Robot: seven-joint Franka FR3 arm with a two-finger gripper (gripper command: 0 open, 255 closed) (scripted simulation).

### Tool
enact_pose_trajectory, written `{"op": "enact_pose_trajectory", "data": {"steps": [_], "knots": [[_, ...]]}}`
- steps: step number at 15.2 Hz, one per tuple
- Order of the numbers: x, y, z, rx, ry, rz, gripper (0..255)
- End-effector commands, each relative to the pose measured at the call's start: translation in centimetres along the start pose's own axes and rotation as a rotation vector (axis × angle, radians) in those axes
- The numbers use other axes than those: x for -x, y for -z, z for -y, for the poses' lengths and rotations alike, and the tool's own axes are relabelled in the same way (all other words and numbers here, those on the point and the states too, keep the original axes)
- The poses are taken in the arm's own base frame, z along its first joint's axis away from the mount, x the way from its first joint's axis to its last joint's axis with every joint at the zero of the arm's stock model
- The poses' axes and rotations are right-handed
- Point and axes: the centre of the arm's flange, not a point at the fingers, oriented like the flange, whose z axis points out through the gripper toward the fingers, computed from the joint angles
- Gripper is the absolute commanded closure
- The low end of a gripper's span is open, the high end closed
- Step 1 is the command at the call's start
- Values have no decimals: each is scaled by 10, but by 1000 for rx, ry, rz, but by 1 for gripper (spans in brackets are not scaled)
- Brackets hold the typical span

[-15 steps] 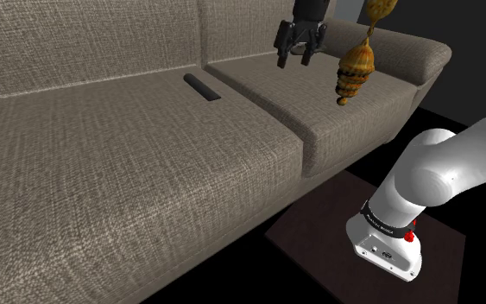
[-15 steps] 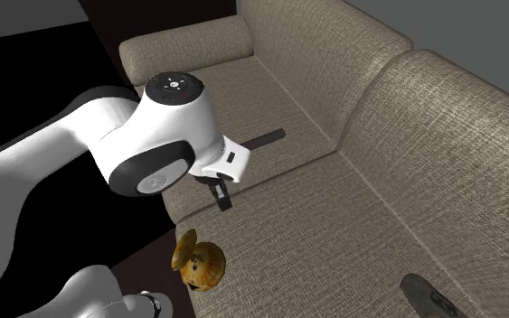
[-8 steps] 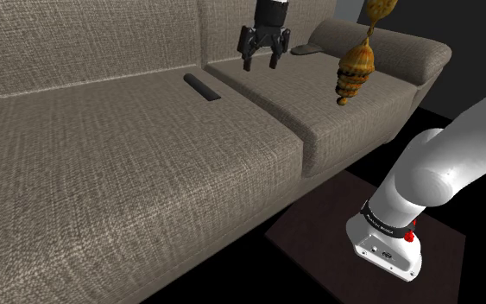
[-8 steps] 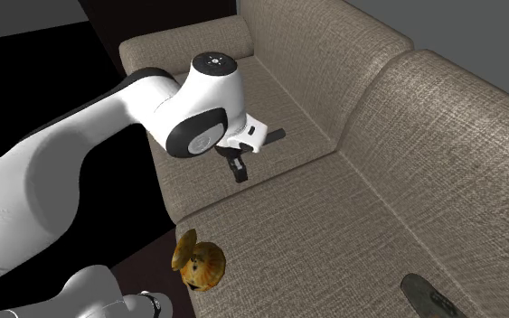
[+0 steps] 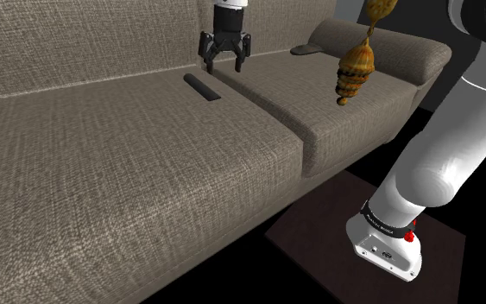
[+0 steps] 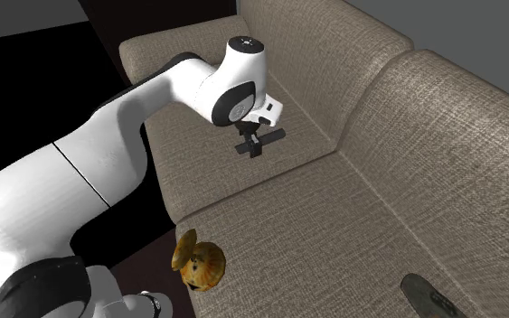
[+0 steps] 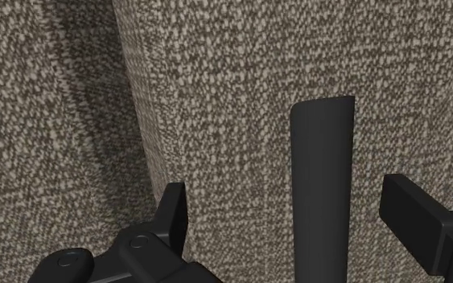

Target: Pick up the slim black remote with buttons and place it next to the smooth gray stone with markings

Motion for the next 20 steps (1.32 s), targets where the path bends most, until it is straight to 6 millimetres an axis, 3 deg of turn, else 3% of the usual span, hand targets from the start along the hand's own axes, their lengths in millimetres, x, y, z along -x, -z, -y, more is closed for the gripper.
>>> {"op": "enact_pose_trajectory", "data": {"steps": [1,4,12,20], "knots": [[-21,-10,16,-1,-7,6,0],[-48,-22,41,-2,-16,13,0],[-48,-62,41,-2,-16,13,0],[-48,-62,41,-2,-16,13,0]]}}
